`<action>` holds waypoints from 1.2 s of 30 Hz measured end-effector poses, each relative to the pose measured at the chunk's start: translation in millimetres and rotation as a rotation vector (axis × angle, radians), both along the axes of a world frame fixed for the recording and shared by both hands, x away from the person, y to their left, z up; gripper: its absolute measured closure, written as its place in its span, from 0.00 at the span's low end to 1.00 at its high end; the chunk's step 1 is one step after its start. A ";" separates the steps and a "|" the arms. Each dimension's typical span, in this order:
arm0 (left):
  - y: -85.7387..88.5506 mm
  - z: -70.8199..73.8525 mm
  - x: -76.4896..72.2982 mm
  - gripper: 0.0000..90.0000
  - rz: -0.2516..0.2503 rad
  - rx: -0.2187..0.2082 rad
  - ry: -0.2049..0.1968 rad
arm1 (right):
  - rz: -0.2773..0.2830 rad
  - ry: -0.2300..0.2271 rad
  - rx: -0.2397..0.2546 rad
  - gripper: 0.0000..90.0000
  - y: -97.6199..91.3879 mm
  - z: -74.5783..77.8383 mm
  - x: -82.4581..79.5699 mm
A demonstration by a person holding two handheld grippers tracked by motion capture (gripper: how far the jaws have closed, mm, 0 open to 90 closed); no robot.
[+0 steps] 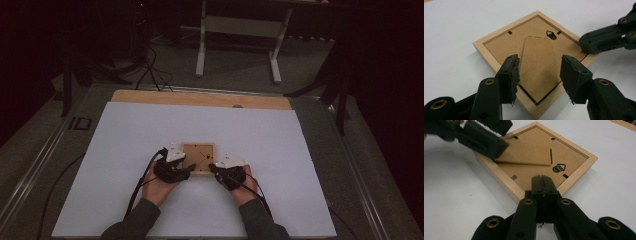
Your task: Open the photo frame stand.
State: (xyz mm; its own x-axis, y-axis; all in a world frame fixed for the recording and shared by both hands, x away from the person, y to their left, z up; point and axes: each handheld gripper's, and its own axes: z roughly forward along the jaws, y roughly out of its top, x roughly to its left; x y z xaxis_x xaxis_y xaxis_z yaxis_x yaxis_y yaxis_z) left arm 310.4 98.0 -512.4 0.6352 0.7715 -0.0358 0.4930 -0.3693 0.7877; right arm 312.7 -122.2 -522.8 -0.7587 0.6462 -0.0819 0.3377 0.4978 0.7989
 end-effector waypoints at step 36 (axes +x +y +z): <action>-9.3 -6.1 9.2 0.57 0.001 0.045 0.020 | -0.007 0.030 0.030 1.00 0.0 -1.3 2.9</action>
